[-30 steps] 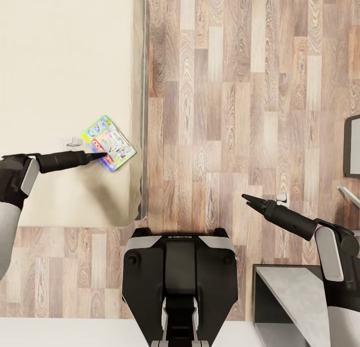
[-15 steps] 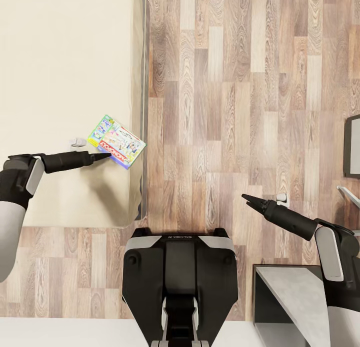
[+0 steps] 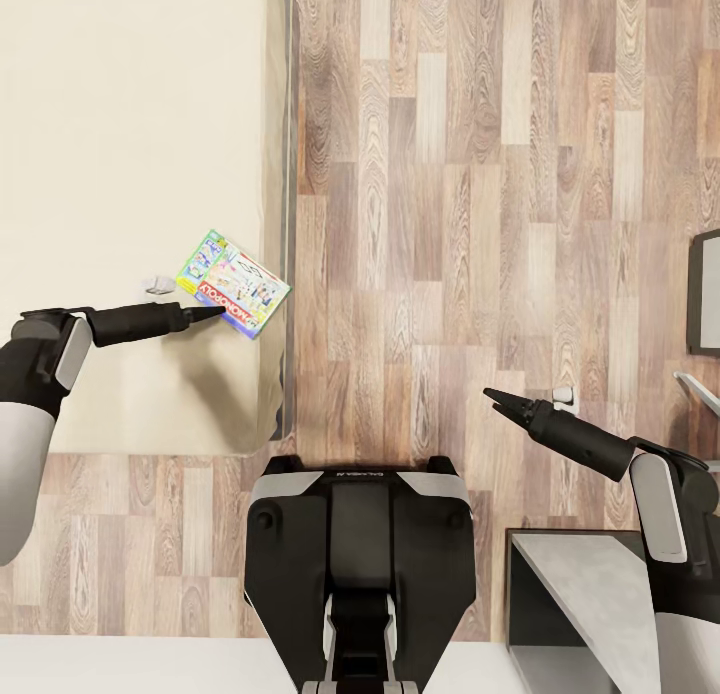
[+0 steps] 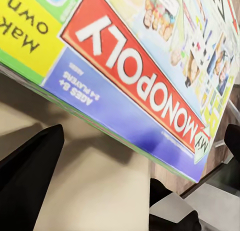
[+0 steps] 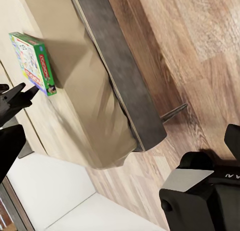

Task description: Put all the toys in the child's room - the three board games (two on the bed and one on the table), the two jigsaw puzzles on the table, and the tennis ball on the table - inside the toy box on the table in the child's room.

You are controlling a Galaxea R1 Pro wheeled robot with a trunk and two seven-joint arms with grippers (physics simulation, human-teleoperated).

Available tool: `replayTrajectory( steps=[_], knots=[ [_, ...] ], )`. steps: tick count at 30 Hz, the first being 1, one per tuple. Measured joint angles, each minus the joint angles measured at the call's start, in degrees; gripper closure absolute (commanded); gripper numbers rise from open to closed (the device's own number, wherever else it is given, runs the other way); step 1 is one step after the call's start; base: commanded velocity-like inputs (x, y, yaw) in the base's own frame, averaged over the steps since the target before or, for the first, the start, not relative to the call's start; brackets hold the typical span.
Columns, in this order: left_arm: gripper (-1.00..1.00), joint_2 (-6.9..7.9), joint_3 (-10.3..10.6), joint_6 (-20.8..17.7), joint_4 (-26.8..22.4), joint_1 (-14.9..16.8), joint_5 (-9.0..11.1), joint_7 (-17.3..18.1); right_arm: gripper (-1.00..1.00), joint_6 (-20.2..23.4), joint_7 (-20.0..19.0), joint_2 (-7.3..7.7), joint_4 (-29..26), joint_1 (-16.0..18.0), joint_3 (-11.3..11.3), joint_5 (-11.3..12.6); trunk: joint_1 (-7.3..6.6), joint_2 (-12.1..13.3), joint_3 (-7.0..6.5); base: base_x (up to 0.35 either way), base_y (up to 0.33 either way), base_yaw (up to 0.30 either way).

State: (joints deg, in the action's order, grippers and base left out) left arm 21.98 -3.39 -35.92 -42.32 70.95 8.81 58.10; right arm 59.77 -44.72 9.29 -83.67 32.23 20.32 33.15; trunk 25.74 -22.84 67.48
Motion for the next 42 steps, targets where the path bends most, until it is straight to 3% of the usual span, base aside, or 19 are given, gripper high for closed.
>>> replayTrajectory(
  steps=[11,18,25,32,34,42],
  knots=[
    [-1.0,0.14,0.1,0.0,0.0,0.0,0.1,0.0,-1.0,0.0,0.0,-0.04,0.0,0.0,0.0,0.0,0.01,0.0,0.0,0.0,0.0,0.0],
    [-1.0,1.26,0.0,0.0,0.0,0.0,0.0,0.4,-1.0,0.0,-0.1,0.01,0.0,0.0,0.1,0.0,0.0,0.0,0.0,0.0,0.0,0.0],
    [-1.0,5.27,0.0,0.3,0.0,0.0,-0.3,4.1,-1.0,0.0,-0.4,0.15,0.0,0.0,0.3,0.1,0.01,0.0,0.0,0.0,0.0,0.0],
    [-1.0,9.65,0.0,0.4,0.0,-0.1,-0.6,11.9,-1.0,0.0,-0.7,0.13,-0.1,0.0,0.4,0.1,0.0,0.0,0.0,0.0,0.0,0.0],
    [-1.0,11.49,0.0,0.4,0.0,-0.2,-0.7,14.7,-1.0,0.0,-0.8,0.18,-0.1,0.0,0.4,0.1,0.01,0.0,0.0,0.0,0.0,0.0],
    [-1.0,16.25,0.1,0.4,0.0,-0.5,-0.6,18.4,-1.0,0.0,-1.0,0.21,-0.1,-0.2,0.5,0.1,0.01,0.0,0.0,0.0,0.0,0.0]
  ],
)
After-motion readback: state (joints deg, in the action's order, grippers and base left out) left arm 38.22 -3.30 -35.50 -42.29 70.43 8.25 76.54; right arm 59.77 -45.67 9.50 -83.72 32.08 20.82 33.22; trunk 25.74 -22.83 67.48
